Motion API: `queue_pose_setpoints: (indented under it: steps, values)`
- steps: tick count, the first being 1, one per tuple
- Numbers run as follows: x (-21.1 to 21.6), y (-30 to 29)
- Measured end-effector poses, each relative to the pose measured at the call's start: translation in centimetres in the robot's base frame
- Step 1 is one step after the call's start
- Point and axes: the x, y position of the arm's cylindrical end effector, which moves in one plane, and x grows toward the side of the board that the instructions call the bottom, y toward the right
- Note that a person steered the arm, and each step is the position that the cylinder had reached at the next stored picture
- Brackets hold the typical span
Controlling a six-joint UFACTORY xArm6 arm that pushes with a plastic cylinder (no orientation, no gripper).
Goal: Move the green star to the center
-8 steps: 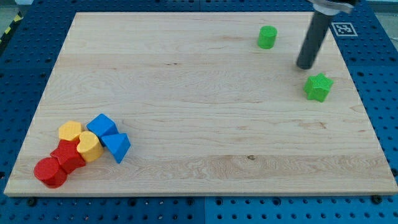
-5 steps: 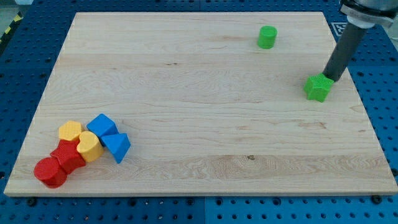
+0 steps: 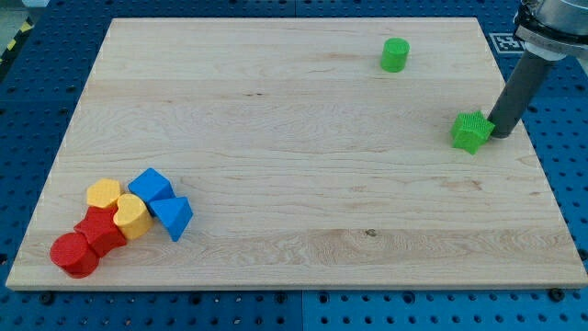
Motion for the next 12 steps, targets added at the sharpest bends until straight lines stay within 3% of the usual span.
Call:
queue_pose_setpoints:
  steps: [2, 4, 7, 8, 9, 12]
  values:
    - [-0.3, -2.7]
    - [3.2, 0.4]
    - [-0.4, -9.0]
    - [-0.5, -4.2]
    - [-1.8, -5.2]
    - [-2.5, -14.5]
